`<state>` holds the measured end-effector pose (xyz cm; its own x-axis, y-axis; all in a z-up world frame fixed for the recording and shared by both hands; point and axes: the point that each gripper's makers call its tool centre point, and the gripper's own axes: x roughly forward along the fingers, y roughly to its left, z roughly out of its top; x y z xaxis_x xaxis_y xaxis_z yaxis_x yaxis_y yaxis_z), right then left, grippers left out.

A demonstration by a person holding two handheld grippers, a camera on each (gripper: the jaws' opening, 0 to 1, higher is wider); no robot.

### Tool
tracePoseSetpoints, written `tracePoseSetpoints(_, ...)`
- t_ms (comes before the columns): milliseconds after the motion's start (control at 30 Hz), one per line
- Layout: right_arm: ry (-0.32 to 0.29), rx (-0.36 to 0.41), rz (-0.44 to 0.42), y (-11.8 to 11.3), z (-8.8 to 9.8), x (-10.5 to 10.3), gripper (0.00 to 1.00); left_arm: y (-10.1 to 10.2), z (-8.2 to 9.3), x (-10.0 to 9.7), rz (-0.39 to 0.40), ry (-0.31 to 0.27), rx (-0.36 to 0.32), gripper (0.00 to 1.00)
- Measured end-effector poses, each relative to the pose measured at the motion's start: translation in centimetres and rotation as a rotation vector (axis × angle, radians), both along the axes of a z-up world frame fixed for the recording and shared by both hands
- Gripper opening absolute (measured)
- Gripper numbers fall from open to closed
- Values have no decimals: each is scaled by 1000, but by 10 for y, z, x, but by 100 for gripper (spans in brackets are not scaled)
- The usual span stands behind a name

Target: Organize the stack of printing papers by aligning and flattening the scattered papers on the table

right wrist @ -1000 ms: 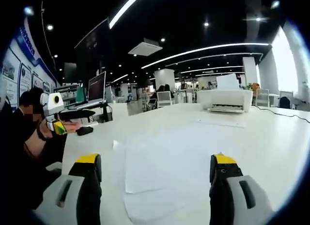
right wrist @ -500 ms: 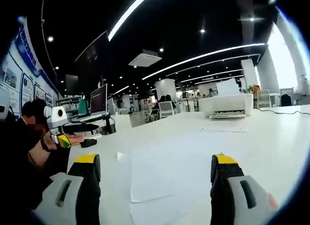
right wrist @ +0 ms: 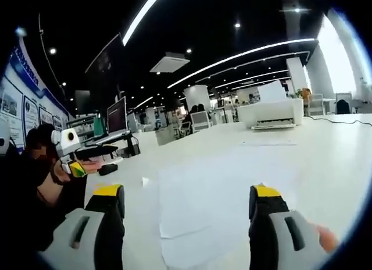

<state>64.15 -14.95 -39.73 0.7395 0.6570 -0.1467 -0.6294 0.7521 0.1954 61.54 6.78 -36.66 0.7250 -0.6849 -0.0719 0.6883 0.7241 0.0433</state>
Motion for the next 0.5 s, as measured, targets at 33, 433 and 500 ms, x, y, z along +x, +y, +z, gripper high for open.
tracePoseSetpoints(33, 0, -5, -1, 0, 0, 0, 84, 0, 0, 0, -1, -1, 1, 95)
tracePoseSetpoints(433, 13, 6, -10, -3, -3, 2, 82, 1, 0, 0, 2, 0, -1, 95)
tracePoseSetpoints(500, 11, 1, -10, -2, -4, 3, 82, 1, 0, 0, 1, -1, 0, 95)
